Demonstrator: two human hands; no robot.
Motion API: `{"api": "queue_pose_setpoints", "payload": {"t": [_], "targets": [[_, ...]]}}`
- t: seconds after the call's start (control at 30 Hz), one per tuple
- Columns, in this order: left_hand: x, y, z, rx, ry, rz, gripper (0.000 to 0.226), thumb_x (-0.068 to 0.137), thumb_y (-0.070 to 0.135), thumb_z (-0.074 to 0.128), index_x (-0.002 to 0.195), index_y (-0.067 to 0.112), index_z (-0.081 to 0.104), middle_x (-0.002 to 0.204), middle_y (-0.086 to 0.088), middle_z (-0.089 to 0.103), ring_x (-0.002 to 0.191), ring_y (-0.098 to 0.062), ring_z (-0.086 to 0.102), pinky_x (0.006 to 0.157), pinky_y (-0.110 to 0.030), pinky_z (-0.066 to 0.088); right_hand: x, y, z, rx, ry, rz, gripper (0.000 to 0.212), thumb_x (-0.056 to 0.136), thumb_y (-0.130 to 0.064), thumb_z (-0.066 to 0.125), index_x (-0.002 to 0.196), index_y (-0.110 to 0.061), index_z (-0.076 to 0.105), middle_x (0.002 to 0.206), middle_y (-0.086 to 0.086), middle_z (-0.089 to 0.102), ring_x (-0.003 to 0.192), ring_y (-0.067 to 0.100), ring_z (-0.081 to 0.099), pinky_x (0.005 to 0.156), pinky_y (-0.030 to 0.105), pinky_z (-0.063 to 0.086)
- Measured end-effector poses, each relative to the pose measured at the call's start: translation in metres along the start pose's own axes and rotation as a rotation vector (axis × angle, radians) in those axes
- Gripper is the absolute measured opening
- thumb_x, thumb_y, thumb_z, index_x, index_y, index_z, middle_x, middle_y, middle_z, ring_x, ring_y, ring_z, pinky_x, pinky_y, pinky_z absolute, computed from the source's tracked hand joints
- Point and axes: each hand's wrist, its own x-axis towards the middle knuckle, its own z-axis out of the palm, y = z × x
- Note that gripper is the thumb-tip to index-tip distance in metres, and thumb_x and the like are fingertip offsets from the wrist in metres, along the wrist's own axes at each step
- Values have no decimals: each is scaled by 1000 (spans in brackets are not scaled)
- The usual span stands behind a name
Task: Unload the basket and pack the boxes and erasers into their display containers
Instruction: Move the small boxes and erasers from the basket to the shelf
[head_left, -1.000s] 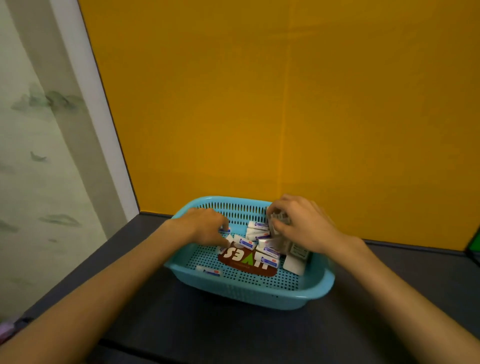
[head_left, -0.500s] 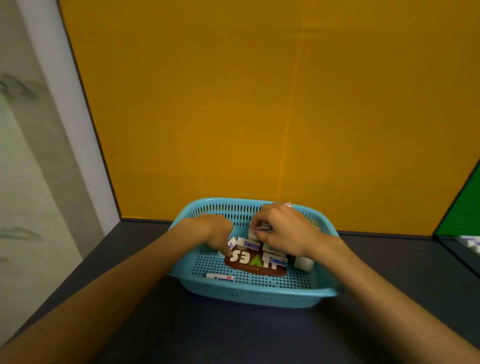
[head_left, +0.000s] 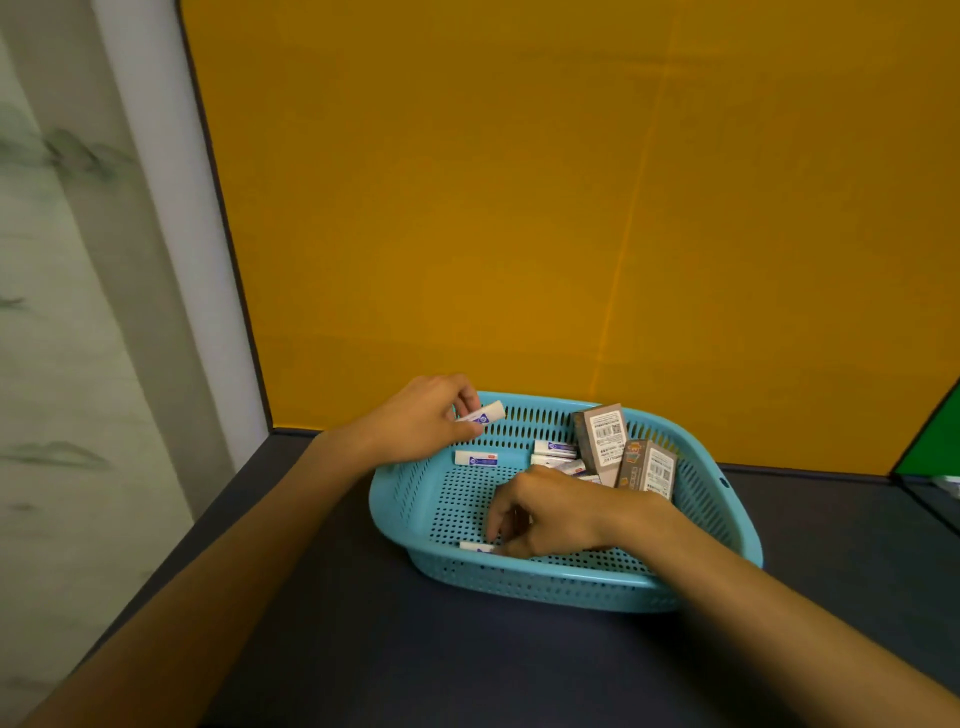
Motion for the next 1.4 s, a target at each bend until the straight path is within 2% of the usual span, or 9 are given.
{"api": "queue_pose_setpoints", "payload": {"t": [0.1, 0.2, 0.47, 0.57, 0.77, 0.93, 1.07, 1.23, 1.4], "targets": [[-10, -7, -1, -65, 12, 2, 21, 92, 29, 70, 108, 19, 61, 98, 12, 62, 83, -9, 62, 69, -25, 52, 7, -1, 4, -22, -13, -7, 18, 85, -23, 77, 104, -21, 75, 96, -4, 73, 81, 5, 65, 73, 18, 51], [-18, -14, -1, -108, 14, 15, 21, 91, 29, 71, 107, 20, 61, 99, 12, 63, 82, -6, 62, 68, -20, 50, 9, -1, 5, -3, 13, 4, 17, 84, -23, 79, 100, -19, 76, 92, -5, 74, 78, 3, 66, 72, 17, 51], [-20, -15, -7, -177, 16, 22, 22, 90, 27, 72, 109, 20, 64, 96, 10, 65, 83, -9, 64, 76, -31, 55, -7, 8, -20, -9, 198, 115, 17, 86, -31, 77, 99, -21, 78, 95, -9, 74, 83, 3, 65, 77, 25, 54], [-17, 1, -7, -197, 7, 63, 24, 91, 28, 72, 112, 23, 65, 95, 11, 64, 84, -12, 64, 78, -37, 55, -34, 10, -32, 25, 308, 155, 16, 86, -35, 76, 99, -24, 78, 94, -15, 73, 83, -2, 64, 71, 17, 52], [-7, 65, 7, -224, -7, 188, 20, 91, 29, 71, 111, 28, 67, 94, 14, 63, 86, -16, 63, 70, -33, 49, -118, 23, -53, 62, 541, 254, 18, 86, -28, 78, 103, -27, 76, 97, -16, 69, 87, -1, 63, 70, 17, 51], [-2, 130, 44, -222, -48, 286, 18, 90, 31, 71, 108, 34, 66, 97, 14, 59, 86, -4, 57, 69, -21, 42, -203, 41, -50, 71, 685, 336, 17, 87, -25, 76, 103, -29, 76, 98, -14, 68, 88, 3, 63, 73, 22, 53], [0, 188, 84, -187, -49, 366, 17, 88, 34, 73, 104, 36, 67, 97, 15, 55, 86, -2, 55, 72, -19, 40, -277, 58, -31, 116, 726, 385, 19, 87, -26, 75, 106, -24, 77, 97, -10, 67, 86, 4, 65, 75, 26, 55], [-5, 267, 144, -188, -77, 447, 15, 88, 32, 73, 101, 35, 67, 94, 13, 56, 80, -2, 55, 73, -23, 45, -376, 84, -4, 177, 765, 442, 17, 87, -29, 75, 104, -29, 76, 94, -13, 68, 89, 3, 64, 73, 21, 51], [-27, 347, 213, -127, -40, 446, 17, 93, 35, 65, 110, 34, 62, 101, 16, 53, 88, -1, 52, 78, -27, 45, -483, 108, 16, 295, 829, 501, 17, 87, -30, 75, 103, -34, 76, 96, -17, 69, 93, 4, 67, 81, 29, 55]]}}
